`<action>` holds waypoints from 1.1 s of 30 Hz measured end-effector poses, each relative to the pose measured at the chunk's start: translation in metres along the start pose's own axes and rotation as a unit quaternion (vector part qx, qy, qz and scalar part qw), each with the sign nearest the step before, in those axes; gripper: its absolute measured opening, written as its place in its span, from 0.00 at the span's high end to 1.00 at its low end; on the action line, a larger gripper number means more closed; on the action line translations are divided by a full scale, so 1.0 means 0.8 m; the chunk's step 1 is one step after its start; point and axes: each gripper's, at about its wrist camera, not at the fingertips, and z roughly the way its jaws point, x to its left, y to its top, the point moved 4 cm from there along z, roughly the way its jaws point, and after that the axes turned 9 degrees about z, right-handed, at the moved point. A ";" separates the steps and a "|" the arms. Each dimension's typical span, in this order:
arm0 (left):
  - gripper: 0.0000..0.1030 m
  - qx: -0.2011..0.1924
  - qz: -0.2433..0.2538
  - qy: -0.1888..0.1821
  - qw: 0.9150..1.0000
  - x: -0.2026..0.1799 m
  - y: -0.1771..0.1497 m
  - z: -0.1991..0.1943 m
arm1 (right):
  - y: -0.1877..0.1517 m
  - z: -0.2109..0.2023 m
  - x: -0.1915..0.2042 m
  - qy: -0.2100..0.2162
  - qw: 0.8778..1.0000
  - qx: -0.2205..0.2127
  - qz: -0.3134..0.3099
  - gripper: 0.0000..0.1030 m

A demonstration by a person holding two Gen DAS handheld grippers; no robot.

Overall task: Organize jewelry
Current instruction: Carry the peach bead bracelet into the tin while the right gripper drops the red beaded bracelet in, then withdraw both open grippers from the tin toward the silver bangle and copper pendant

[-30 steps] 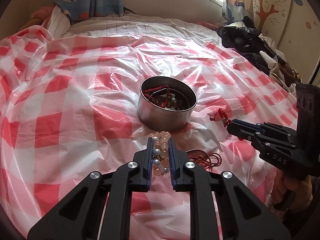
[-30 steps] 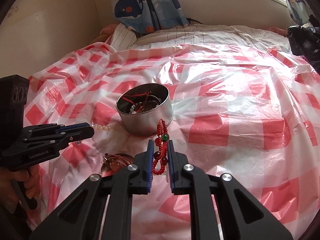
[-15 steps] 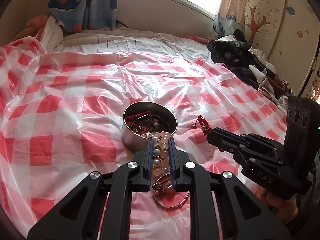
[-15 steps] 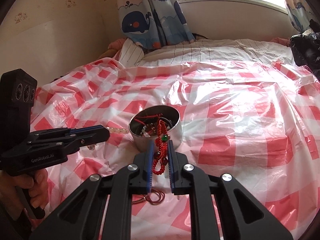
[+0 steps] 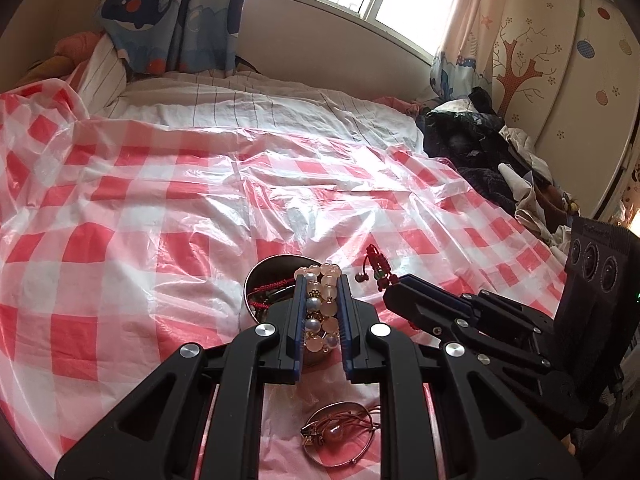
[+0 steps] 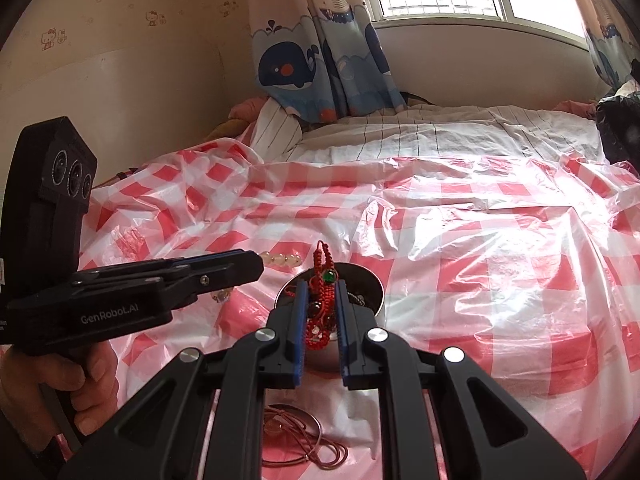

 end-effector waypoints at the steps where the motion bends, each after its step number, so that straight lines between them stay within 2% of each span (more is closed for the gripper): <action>1: 0.87 0.000 -0.001 -0.001 1.000 0.001 0.001 0.002 | 0.003 0.004 0.001 0.000 1.000 -0.001 -0.002 0.86; 4: 0.87 -0.006 -0.005 -0.005 1.000 0.004 0.009 0.011 | 0.012 0.017 0.004 -0.004 1.000 -0.004 -0.010 0.86; 6: 0.86 0.002 -0.008 -0.007 1.000 0.007 0.012 0.025 | 0.011 0.040 0.001 -0.021 0.999 0.023 -0.016 0.86; 7: 0.84 0.019 -0.012 -0.002 1.000 0.011 0.010 0.036 | 0.005 0.058 -0.001 -0.025 0.998 0.060 -0.020 0.73; 8: 0.82 0.036 -0.020 0.005 0.999 0.017 0.005 0.048 | -0.001 0.067 -0.007 -0.041 0.996 0.072 -0.018 0.67; 11: 0.79 0.056 -0.038 0.015 0.998 0.029 -0.008 0.056 | -0.006 0.061 -0.022 -0.050 0.996 0.076 -0.002 0.65; 15: 0.66 0.045 -0.044 0.029 0.998 0.037 -0.014 0.033 | -0.008 0.033 -0.029 -0.052 0.996 0.072 0.011 0.65; 17: 0.62 0.047 -0.041 0.042 0.997 0.038 -0.025 0.019 | -0.021 0.019 -0.033 -0.056 0.995 0.081 0.013 0.64; 20: 0.59 0.063 -0.043 0.054 0.996 0.036 -0.054 0.000 | -0.049 -0.005 -0.038 -0.065 0.993 0.093 0.017 0.50; 24: 0.50 0.078 -0.020 0.073 0.994 0.019 -0.083 -0.015 | -0.076 -0.021 -0.033 -0.082 0.991 0.108 0.006 0.45; 28: 0.41 0.068 0.017 0.072 0.995 -0.007 -0.077 -0.021 | -0.081 -0.024 -0.021 -0.091 0.990 0.109 -0.013 0.40; 33: 0.36 0.072 0.043 0.081 0.993 -0.013 -0.075 -0.017 | -0.081 -0.019 -0.023 -0.099 0.989 0.109 -0.020 0.35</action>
